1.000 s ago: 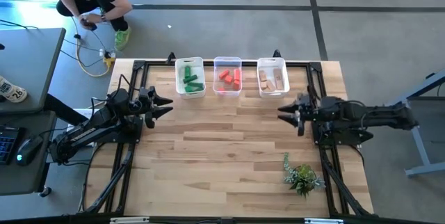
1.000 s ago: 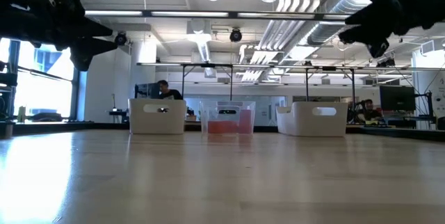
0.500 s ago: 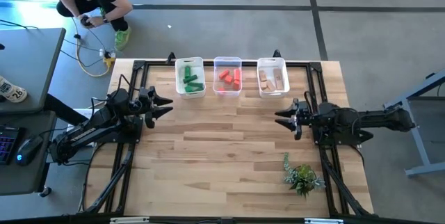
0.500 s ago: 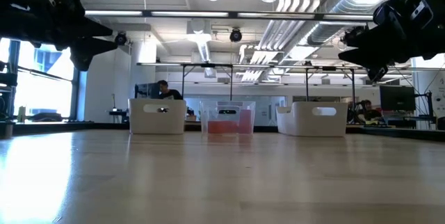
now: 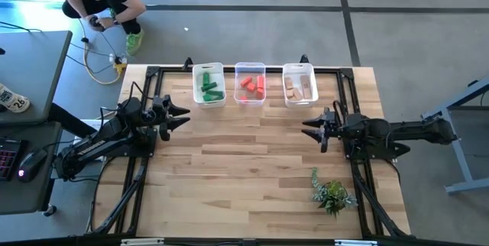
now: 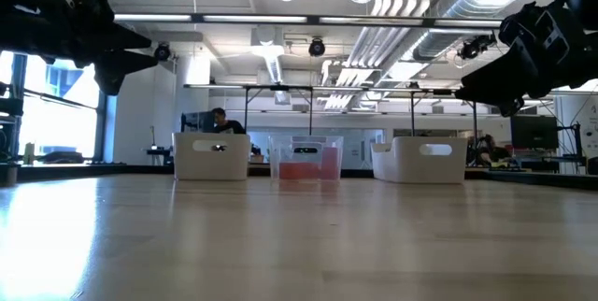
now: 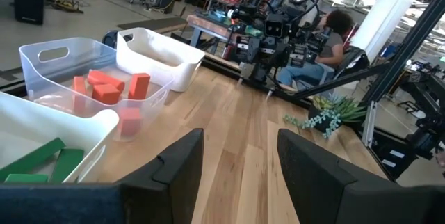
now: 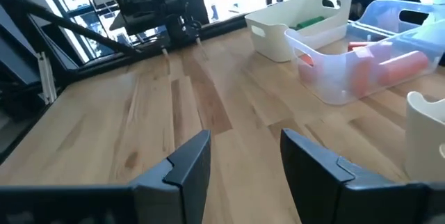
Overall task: Sort & place blocks by color
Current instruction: Return to Home Position
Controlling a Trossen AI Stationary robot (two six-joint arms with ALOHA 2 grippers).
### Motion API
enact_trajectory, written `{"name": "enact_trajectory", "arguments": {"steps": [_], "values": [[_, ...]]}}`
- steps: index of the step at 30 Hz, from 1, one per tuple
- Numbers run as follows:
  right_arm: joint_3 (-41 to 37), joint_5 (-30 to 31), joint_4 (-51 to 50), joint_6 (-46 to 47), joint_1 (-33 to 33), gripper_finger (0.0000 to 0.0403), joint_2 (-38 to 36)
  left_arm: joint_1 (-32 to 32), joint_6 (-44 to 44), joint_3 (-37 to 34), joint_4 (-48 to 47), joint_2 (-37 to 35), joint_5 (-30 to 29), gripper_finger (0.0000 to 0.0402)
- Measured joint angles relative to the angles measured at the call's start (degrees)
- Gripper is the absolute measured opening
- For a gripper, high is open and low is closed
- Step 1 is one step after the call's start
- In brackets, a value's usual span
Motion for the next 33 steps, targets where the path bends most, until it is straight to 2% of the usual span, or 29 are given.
{"name": "enact_trajectory", "arguments": {"steps": [4,15,33], "values": [[0.00,-0.07,-0.04,0.16,0.00,0.0160,-0.02,0.00,0.00,0.00,0.00,0.00,0.00,0.0172],[0.02,-0.15,-0.13,8.17,0.00,0.0160,-0.02,0.00,-0.02,0.00,-0.01,0.00,0.00,0.0172],[0.02,-0.15,-0.17,8.19,0.00,0.0160,-0.02,0.00,-0.02,0.00,0.00,0.00,0.00,0.0172]]}}
